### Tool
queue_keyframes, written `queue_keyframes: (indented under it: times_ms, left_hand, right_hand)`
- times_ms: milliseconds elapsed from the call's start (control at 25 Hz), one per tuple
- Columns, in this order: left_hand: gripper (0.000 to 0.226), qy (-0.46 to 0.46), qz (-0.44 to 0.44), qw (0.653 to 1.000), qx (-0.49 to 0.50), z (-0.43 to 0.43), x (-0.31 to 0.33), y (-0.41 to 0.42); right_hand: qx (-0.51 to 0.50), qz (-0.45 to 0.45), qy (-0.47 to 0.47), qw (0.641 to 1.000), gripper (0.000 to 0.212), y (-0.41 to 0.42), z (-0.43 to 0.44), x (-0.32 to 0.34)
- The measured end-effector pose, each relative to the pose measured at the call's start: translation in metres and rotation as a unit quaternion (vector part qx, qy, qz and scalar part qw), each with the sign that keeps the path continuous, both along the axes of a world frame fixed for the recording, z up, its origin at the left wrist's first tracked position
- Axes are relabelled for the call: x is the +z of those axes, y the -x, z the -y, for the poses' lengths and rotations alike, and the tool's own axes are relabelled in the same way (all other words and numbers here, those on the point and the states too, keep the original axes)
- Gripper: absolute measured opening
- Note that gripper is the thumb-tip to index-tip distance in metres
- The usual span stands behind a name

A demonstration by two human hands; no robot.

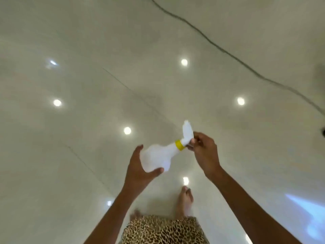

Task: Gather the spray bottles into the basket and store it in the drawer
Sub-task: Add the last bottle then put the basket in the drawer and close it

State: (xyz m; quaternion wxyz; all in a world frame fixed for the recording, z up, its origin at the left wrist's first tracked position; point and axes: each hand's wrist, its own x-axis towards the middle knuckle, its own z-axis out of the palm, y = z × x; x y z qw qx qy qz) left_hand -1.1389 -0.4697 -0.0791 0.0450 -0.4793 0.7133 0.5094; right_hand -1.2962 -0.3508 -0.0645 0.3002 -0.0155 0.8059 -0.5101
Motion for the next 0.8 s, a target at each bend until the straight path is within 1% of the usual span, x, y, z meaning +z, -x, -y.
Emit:
queue_keyframes:
  times_ms: [80, 160, 240, 320, 360, 440, 520, 560, 640, 760, 800]
  left_hand:
    - [0.093, 0.091, -0.037, 0.994, -0.045, -0.003, 0.051, -0.013]
    - [0.087, 0.136, -0.041, 0.988, -0.055, -0.01, 0.093, -0.03]
    - [0.072, 0.159, -0.078, 0.984, 0.014, -0.015, 0.124, -0.055]
    - [0.051, 0.183, -0.105, 0.973, 0.094, -0.02, 0.154, -0.084]
    - [0.043, 0.187, -0.108, 0.97, 0.114, -0.022, 0.166, -0.1]
    - [0.033, 0.177, -0.119, 0.964, 0.159, -0.025, 0.189, -0.142]
    - [0.027, 0.181, -0.148, 0.948, 0.217, -0.031, 0.214, -0.196]
    - [0.026, 0.189, -0.158, 0.937, 0.248, -0.037, 0.23, -0.229]
    - [0.026, 0.205, -0.161, 0.921, 0.288, -0.051, 0.255, -0.293]
    - [0.026, 0.243, -0.162, 0.898, 0.328, -0.075, 0.283, -0.384]
    - [0.026, 0.251, -0.153, 0.893, 0.339, -0.083, 0.289, -0.407]
  right_hand:
    - [0.118, -0.102, -0.037, 0.987, 0.019, -0.02, 0.023, 0.058]
    - [0.195, -0.168, -0.071, 0.964, 0.02, -0.047, 0.04, 0.112]
    - [0.25, -0.203, -0.064, 0.945, 0.02, -0.081, 0.053, 0.16]
    - [0.29, -0.229, -0.046, 0.928, 0.019, -0.117, 0.06, 0.201]
    - [0.306, -0.232, -0.034, 0.923, 0.018, -0.137, 0.062, 0.218]
    - [0.335, -0.215, 0.007, 0.917, 0.015, -0.184, 0.065, 0.248]
    - [0.373, -0.192, 0.06, 0.906, 0.012, -0.241, 0.065, 0.276]
    - [0.396, -0.183, 0.089, 0.895, 0.015, -0.274, 0.066, 0.29]
    - [0.45, -0.166, 0.136, 0.867, 0.021, -0.339, 0.063, 0.315]
    - [0.534, -0.156, 0.199, 0.807, 0.016, -0.425, 0.06, 0.34]
    - [0.553, -0.165, 0.218, 0.787, 0.019, -0.446, 0.06, 0.344]
